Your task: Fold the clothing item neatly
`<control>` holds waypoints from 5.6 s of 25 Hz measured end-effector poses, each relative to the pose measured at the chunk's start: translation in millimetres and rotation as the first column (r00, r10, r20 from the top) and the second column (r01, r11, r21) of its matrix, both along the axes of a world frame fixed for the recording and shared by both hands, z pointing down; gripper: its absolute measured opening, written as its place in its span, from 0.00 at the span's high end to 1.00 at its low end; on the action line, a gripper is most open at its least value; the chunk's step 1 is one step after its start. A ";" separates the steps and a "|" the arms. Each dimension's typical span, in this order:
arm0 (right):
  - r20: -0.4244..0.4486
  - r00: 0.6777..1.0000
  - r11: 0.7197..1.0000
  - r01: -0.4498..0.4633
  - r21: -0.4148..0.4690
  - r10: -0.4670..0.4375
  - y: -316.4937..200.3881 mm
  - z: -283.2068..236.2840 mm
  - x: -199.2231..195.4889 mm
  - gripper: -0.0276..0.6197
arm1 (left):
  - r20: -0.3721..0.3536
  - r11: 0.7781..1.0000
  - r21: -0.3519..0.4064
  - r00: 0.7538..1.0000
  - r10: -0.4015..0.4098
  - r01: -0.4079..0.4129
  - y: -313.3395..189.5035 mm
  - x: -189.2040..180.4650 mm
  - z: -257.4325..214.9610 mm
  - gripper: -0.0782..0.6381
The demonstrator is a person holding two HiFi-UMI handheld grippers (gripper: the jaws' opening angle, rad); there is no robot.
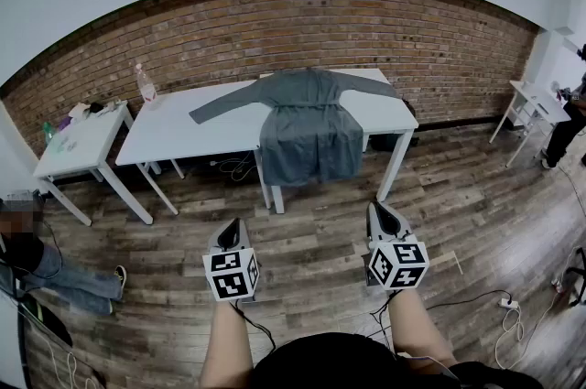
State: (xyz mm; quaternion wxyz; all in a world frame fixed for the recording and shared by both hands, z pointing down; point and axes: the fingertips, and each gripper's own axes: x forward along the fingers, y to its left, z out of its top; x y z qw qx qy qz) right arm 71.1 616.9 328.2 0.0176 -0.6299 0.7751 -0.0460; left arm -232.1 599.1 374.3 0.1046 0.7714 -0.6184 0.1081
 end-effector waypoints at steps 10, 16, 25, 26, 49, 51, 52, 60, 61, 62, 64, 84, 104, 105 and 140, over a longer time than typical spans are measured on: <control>-0.060 0.998 0.999 -0.022 -0.030 0.020 10.7 16.2 -48.9 0.95 | -0.005 0.997 -0.010 0.998 0.070 -0.070 -5.0 -31.7 15.9 0.90; -0.075 0.997 0.998 -0.039 -0.039 0.036 4.3 14.9 -50.4 0.95 | 0.029 0.990 -0.024 0.990 0.139 -0.139 -9.8 -21.9 24.5 0.90; -0.147 0.989 1.000 0.007 -0.017 -0.010 -22.1 21.9 -67.8 0.95 | 0.086 0.988 -0.019 0.984 0.155 -0.154 -38.6 -19.8 28.5 0.90; -0.129 0.991 1.000 0.016 -0.020 -0.019 -27.7 24.4 -67.4 0.95 | 0.099 0.988 -0.018 0.984 0.151 -0.150 -43.7 -19.0 28.9 0.90; 0.080 0.993 0.992 0.092 -0.083 -0.086 -260.9 21.5 2.7 0.95 | 0.106 0.987 -0.011 0.982 0.158 -0.157 -243.6 72.4 1.5 0.90; 0.059 0.993 0.992 0.102 -0.075 -0.098 -282.6 17.4 12.5 0.95 | 0.120 0.988 0.000 0.981 0.155 -0.156 -263.4 87.0 -0.6 0.90; 0.045 0.993 0.991 0.109 -0.071 -0.106 -293.1 16.6 16.7 0.95 | 0.125 0.988 0.004 0.980 0.152 -0.154 -272.9 93.8 -1.7 0.90; 0.013 0.987 0.983 0.162 -0.083 -0.162 -374.9 21.2 57.2 0.95 | 0.125 0.997 0.018 0.989 0.073 -0.076 -349.3 140.8 -15.1 0.90; 0.006 0.985 0.981 0.174 -0.081 -0.174 -382.9 21.1 59.9 0.95 | 0.111 0.997 0.017 0.991 0.070 -0.072 -356.0 145.7 -16.5 0.90; 0.003 0.983 0.979 0.185 -0.080 -0.185 -390.7 21.3 62.7 0.95 | 0.103 0.997 0.016 0.992 0.068 -0.070 -362.0 151.0 -17.3 0.90; 0.021 0.980 0.976 0.201 -0.084 -0.200 -405.6 23.3 68.9 0.95 | 0.121 0.997 0.007 0.990 0.079 -0.080 -372.0 162.7 -14.3 0.90; -0.045 0.972 0.969 0.224 -0.105 -0.230 -516.3 40.7 66.5 0.95 | 0.151 0.994 -0.009 0.982 0.109 -0.109 -498.7 184.5 11.6 0.90; -0.049 0.970 0.958 0.228 -0.176 -0.239 -709.4 56.7 -18.2 0.95 | -0.051 0.989 -0.068 0.991 0.126 -0.129 -700.2 116.4 23.4 0.90; -0.046 0.970 0.959 0.225 -0.175 -0.237 -718.2 55.0 -20.6 0.95 | -0.053 0.988 -0.066 0.989 0.135 -0.138 -711.3 115.0 21.8 0.90; -0.169 0.959 0.862 -0.281 -0.422 0.229 -790.8 169.3 326.5 0.95 | -0.021 0.891 -0.247 0.922 0.387 -0.380 -820.8 320.7 91.5 0.90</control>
